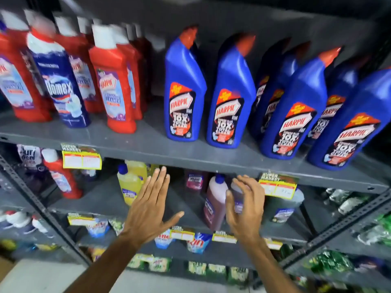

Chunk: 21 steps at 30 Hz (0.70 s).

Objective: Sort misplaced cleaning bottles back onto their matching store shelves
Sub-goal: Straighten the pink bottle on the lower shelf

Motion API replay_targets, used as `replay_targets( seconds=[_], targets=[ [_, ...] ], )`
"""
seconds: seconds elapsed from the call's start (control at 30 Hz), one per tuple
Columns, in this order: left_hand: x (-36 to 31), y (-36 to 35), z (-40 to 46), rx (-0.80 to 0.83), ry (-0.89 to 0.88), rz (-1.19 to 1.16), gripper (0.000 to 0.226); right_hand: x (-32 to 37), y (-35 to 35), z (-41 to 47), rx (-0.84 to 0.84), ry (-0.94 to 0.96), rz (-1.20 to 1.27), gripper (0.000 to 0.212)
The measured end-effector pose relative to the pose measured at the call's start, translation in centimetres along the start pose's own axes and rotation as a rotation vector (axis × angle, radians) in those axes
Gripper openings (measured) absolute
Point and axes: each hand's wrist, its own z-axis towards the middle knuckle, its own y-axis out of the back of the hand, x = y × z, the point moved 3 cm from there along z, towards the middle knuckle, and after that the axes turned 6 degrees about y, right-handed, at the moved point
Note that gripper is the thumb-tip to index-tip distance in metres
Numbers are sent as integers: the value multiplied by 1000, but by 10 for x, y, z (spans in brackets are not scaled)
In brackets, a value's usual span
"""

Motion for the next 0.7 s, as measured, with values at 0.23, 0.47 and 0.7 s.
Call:
replay_targets(
  seconds=[0.23,0.47,0.7],
  targets=[
    [25,-105,-31,306,-21,-36,123,-29,-35,-102,102,-534,205,40],
    [55,-211,-21,494,84,-57,136,-73,-97,-151,156,-891,360,85],
    [68,-258,-11,579,99,-75,149,-92,-128,-170,143,-908,302,76]
  ],
)
